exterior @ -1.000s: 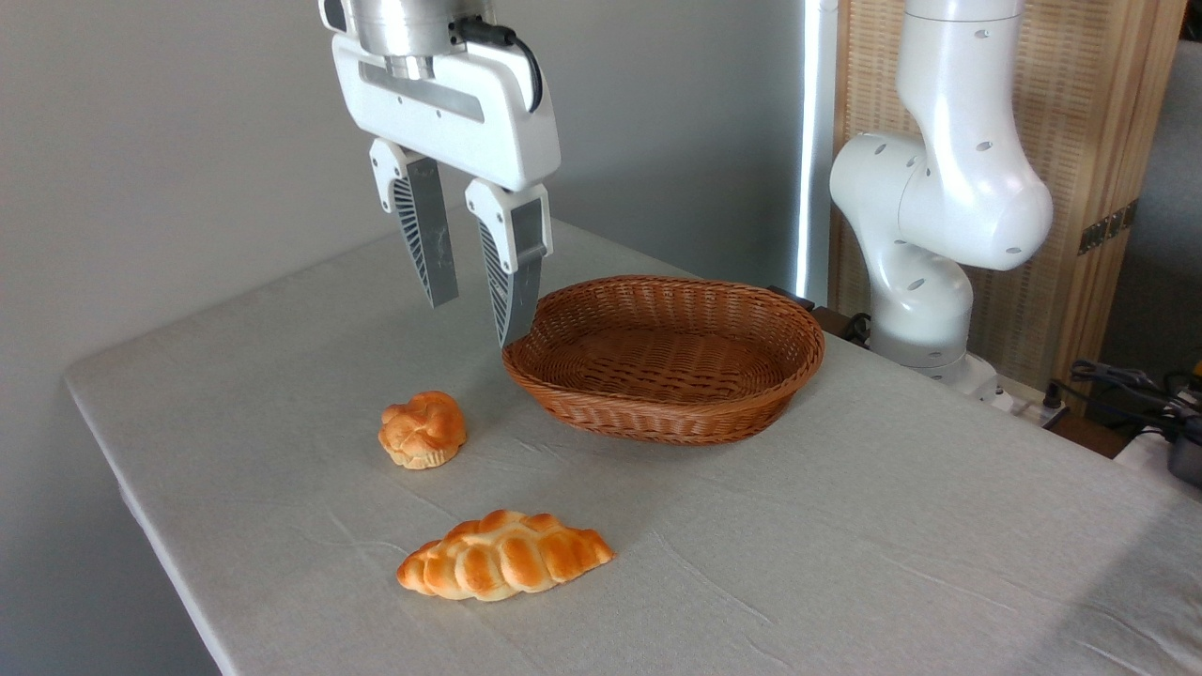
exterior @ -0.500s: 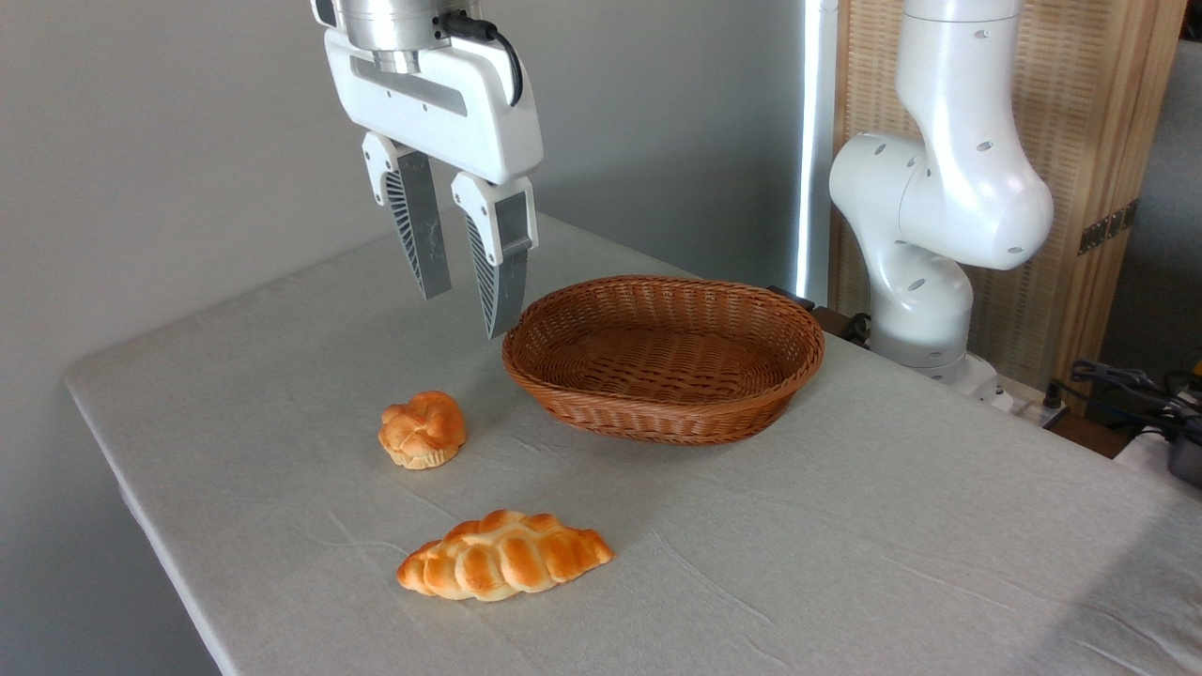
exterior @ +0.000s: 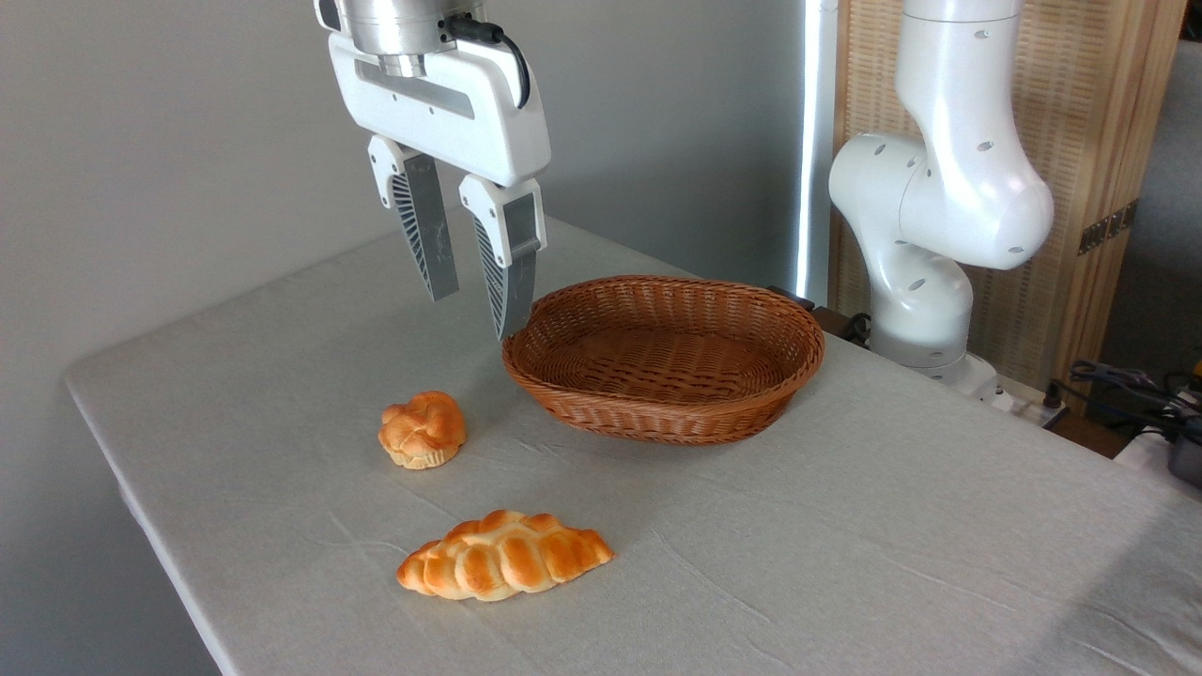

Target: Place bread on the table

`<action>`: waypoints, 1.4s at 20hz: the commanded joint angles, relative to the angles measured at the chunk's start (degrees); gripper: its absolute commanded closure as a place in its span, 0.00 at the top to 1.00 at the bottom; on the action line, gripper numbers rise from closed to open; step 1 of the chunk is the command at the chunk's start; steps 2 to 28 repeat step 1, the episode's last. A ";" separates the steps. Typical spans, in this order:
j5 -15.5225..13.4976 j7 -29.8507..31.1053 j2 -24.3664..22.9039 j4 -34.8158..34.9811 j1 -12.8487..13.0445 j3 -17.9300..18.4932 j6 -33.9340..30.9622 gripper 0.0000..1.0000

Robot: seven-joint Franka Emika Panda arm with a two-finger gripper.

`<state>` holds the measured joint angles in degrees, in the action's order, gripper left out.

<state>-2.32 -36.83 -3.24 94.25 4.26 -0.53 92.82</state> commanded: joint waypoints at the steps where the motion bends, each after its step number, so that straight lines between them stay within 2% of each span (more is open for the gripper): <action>1: -0.06 0.27 1.22 -1.96 -0.48 -0.18 -1.85 1.00; 28: -0.06 0.27 1.22 -1.96 -0.48 -0.18 -1.85 1.00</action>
